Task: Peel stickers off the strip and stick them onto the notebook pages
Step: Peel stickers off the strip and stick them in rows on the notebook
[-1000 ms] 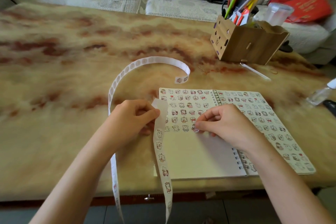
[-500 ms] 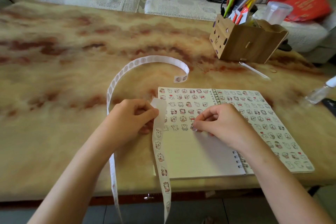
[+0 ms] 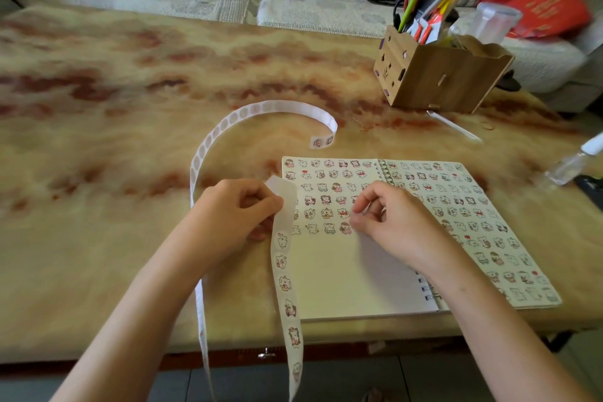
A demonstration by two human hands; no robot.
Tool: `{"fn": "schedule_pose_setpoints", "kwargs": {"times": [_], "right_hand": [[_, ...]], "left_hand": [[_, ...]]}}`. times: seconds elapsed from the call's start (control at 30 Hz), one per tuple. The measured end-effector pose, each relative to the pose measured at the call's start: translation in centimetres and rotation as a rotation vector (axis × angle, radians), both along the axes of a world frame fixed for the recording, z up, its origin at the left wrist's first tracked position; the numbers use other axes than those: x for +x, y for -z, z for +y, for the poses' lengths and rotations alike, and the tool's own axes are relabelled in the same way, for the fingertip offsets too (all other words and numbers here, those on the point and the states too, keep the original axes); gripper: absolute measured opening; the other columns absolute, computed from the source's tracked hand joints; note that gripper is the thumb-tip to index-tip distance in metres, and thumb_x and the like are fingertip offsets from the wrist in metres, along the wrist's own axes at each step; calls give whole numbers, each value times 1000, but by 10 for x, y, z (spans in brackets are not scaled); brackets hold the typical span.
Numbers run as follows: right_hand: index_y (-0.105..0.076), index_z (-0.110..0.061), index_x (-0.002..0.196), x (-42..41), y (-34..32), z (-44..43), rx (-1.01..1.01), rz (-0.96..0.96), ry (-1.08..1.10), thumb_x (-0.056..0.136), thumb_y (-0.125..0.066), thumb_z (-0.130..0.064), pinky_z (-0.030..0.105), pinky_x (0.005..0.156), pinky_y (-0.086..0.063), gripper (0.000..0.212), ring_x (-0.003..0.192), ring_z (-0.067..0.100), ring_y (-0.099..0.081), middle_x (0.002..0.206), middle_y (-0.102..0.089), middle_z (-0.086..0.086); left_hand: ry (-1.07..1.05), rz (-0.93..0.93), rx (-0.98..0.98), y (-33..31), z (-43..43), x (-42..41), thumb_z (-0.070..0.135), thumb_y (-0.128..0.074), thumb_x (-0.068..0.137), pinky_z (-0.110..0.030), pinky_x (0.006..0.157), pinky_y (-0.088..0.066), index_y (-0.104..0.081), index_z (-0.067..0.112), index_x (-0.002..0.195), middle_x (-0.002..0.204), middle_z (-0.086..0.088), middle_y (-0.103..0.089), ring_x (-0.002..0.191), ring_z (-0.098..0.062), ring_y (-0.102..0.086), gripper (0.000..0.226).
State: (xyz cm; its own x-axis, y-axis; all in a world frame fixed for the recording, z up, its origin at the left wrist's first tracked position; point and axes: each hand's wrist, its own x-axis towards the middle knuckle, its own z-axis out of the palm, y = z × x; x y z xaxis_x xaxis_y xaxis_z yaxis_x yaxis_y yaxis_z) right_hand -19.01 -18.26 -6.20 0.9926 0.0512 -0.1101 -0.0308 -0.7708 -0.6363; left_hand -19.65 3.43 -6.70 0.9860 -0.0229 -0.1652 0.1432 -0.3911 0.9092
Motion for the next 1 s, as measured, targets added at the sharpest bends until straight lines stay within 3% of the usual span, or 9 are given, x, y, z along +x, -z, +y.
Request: {"fn": "schedule_pose_setpoints", "kwargs": {"times": [0.1, 0.2, 0.37, 0.53, 0.7, 0.8, 0.87, 1.0], "right_hand": [[-59, -24, 87, 0, 0, -1, 18, 2, 8, 87, -68, -28, 23, 59, -37, 9, 63, 5, -49, 68, -55, -9], [-59, -24, 88, -1, 0, 2, 35, 17, 37, 76, -76, -41, 27, 61, -37, 28, 66, 8, -51, 70, -54, -9], [-57, -24, 93, 1, -5, 0, 9, 85, -13, 81, -75, -30, 22, 58, -34, 22, 62, 5, -47, 74, -54, -6], [-57, -23, 93, -1, -5, 2, 26, 86, 2, 76, -78, -35, 25, 61, -37, 30, 65, 8, -51, 73, -55, -7], [-58, -22, 96, 0, -5, -3, 31, 84, -32, 87, -68, -23, 22, 60, -38, 14, 63, 5, -49, 75, -56, -6], [-61, -20, 90, -1, -7, -1, 199, 16, -9, 90, -64, -25, 24, 63, -46, 6, 60, 7, -56, 77, -66, -1], [-64, -16, 91, -5, -11, 6, 372, -7, -23, 92, -60, -28, 20, 58, -47, 12, 60, 5, -60, 79, -71, 2], [-64, -12, 98, -17, -15, 27, 650, 1, -87, 91, -61, -26, 22, 59, -54, 17, 75, 10, -69, 87, -74, 3]], "left_hand": [[-1, 3, -1, 0, -1, 1, 23, -64, 87, -30, 75, -59, -71, 11, 81, 74, 0, -75, 74, -22, -72, 16], [-1, 4, 7, 0, 0, 1, 23, -64, 87, -30, 75, -59, -71, 11, 81, 74, 1, -75, 73, -21, -72, 16], [-5, -2, 15, 0, -1, 0, 23, -64, 87, -27, 72, -59, -71, 11, 80, 74, 0, -74, 72, -19, -72, 16], [-11, -3, 19, -1, -1, -1, 24, -64, 87, -25, 71, -59, -71, 12, 80, 73, 2, -74, 70, -18, -72, 15], [-15, -18, 7, -4, -3, -2, 22, -63, 88, -23, 66, -59, -71, 10, 81, 74, 1, -74, 69, -18, -71, 16], [-31, -53, -64, -9, -5, -3, 21, -62, 89, -21, 58, -56, -71, 8, 82, 76, -2, -75, 67, -14, -70, 17], [-39, -77, -157, -14, -6, -4, 18, -60, 90, -20, 54, -54, -70, 6, 83, 76, -3, -75, 65, -11, -69, 18], [-69, -100, -293, -18, -10, -4, 16, -58, 91, -19, 50, -53, -68, 1, 86, 70, -4, -71, 59, -9, -64, 19]]}}
